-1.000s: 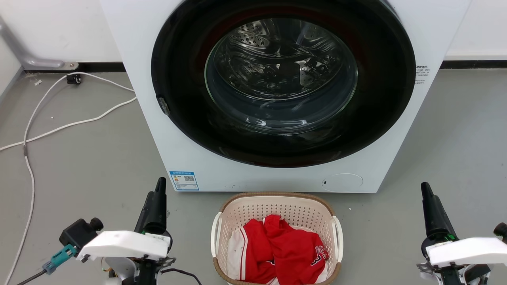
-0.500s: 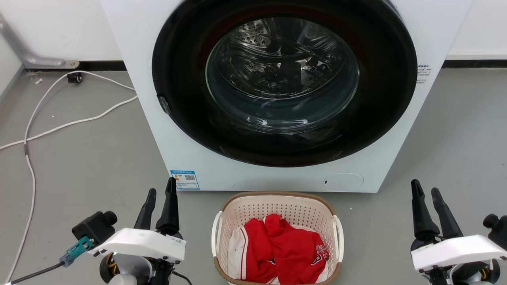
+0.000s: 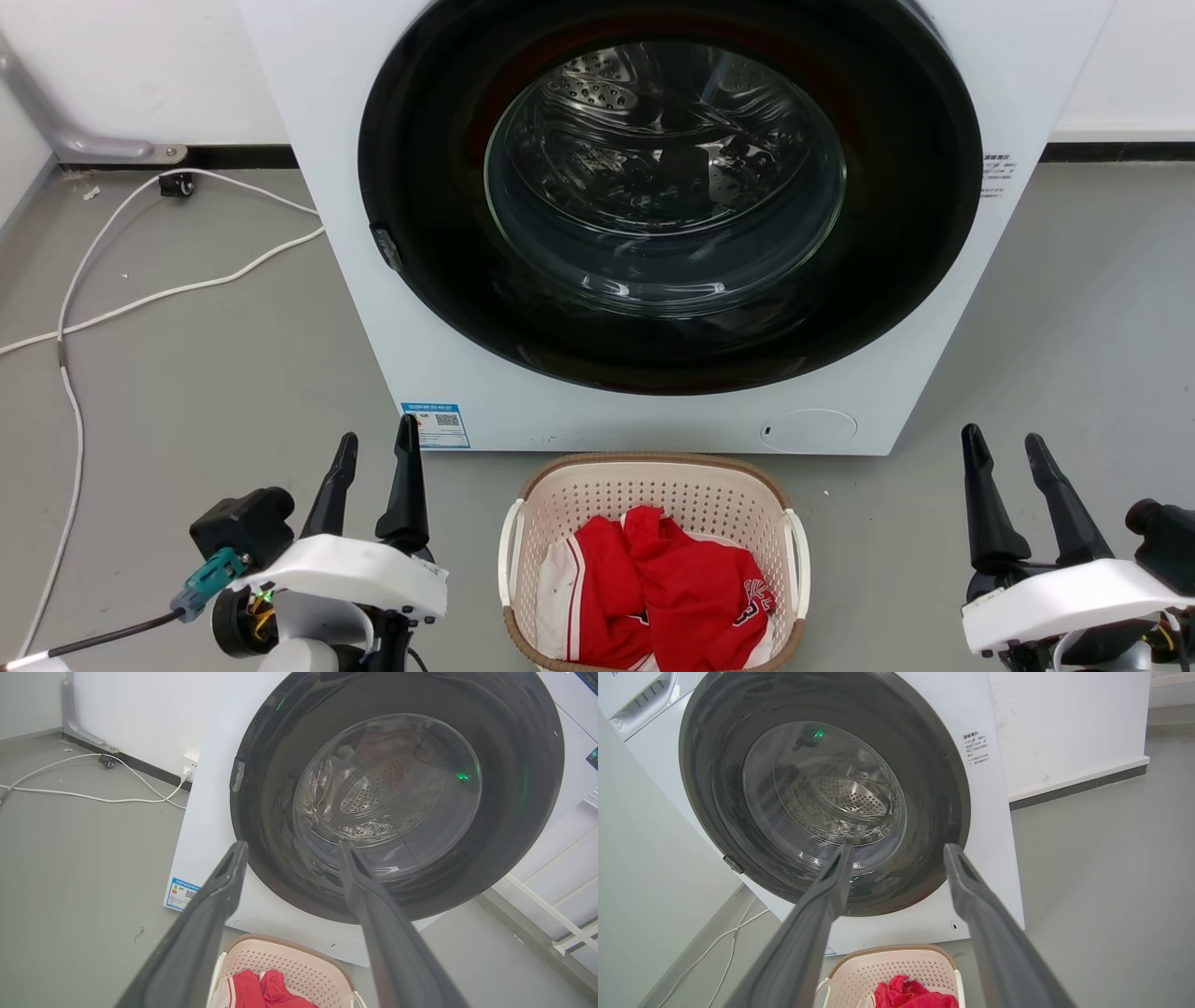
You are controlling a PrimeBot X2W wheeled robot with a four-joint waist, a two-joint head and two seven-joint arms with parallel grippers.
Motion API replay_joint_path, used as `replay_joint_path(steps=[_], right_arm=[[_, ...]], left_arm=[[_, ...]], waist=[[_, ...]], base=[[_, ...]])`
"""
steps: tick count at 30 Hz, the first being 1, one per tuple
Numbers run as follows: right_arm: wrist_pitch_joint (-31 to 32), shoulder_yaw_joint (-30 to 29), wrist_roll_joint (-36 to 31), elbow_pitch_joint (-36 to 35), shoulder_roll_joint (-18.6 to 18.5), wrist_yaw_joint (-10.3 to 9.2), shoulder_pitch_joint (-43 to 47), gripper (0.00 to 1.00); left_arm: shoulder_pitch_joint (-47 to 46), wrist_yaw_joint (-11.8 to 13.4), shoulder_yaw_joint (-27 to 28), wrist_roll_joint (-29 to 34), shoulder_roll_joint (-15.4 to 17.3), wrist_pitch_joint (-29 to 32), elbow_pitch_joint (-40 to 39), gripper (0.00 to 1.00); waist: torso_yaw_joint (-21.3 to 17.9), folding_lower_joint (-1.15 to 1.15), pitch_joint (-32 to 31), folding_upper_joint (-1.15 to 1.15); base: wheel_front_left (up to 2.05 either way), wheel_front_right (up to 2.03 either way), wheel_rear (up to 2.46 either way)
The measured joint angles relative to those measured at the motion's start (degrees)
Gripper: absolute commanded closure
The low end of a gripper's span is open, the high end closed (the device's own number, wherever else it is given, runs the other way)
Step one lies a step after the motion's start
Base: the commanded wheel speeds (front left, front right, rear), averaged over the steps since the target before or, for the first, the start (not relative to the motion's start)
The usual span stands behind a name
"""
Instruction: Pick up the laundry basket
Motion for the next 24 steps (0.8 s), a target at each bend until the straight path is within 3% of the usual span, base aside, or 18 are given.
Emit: replay_joint_path(steps=[24], right_arm=[[0.0, 0.1, -14.5, -4.0, 0.0, 0.01, 1.8, 0.00]], left_arm=[[0.0, 1.5, -1.6, 13.7, 0.5, -3.3, 0.5, 0.00]], waist=[[0.0, 0.00, -0.1, 0.00]], base=[[0.00, 0.00, 0.00]])
